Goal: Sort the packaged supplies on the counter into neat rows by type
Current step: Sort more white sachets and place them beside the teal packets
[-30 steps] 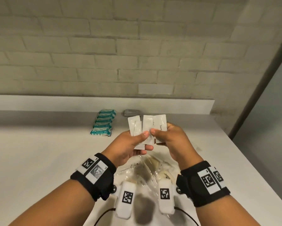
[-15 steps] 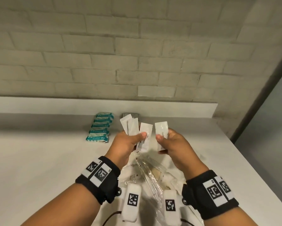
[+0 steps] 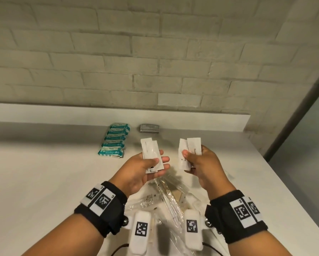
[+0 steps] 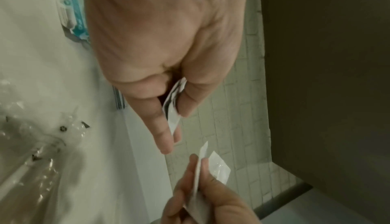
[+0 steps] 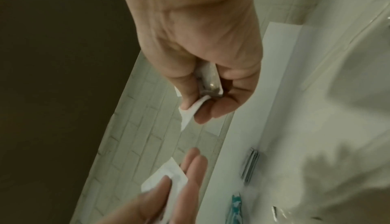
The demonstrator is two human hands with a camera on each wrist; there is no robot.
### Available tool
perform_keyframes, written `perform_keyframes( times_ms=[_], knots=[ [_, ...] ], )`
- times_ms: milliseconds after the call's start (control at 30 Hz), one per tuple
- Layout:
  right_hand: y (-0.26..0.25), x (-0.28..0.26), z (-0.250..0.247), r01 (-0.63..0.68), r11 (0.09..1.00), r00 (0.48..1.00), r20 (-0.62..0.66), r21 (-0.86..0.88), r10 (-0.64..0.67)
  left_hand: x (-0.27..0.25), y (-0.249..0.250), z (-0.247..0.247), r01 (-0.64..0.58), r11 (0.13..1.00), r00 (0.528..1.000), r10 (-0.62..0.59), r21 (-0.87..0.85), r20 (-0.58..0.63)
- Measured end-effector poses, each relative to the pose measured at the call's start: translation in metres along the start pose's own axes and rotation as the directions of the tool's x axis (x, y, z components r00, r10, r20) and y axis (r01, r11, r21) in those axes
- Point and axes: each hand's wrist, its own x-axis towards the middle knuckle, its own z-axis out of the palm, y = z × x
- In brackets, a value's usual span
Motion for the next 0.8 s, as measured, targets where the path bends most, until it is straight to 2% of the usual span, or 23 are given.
perform_keyframes(
  times_ms=[167,267,367,500,633,800],
  knots=[
    [-0.003,-0.003,0.009,-0.09,0.995,0.983,0.164,0.05,0.081,-0.004,-0.002,0.001,-0.054,0.997,0.997,0.058,0.062,-0.054],
    [-0.002,-0.004,0.015,-0.123,0.98,0.979,0.183,0.157,0.094,-0.005,-0.002,0.002,-0.072,0.994,0.996,0.076,0.079,-0.053],
    [-0.003,-0.01,0.019,-0.084,0.969,0.967,0.255,0.232,0.023,-0.007,0.0,0.005,-0.051,0.997,0.999,0.051,0.053,0.001],
    [-0.003,-0.021,0.03,-0.04,0.956,0.922,0.379,0.292,-0.077,-0.01,0.002,0.01,0.037,0.996,0.996,-0.044,0.081,0.079],
    [-0.004,-0.025,0.033,-0.022,0.955,0.918,0.385,0.295,-0.098,-0.008,0.002,0.008,0.083,0.981,0.993,-0.096,0.175,0.071],
    [0.001,-0.027,0.035,0.014,0.975,0.949,0.304,0.22,-0.082,-0.006,-0.002,0.006,0.047,0.979,0.999,-0.048,0.197,0.002]
  ],
)
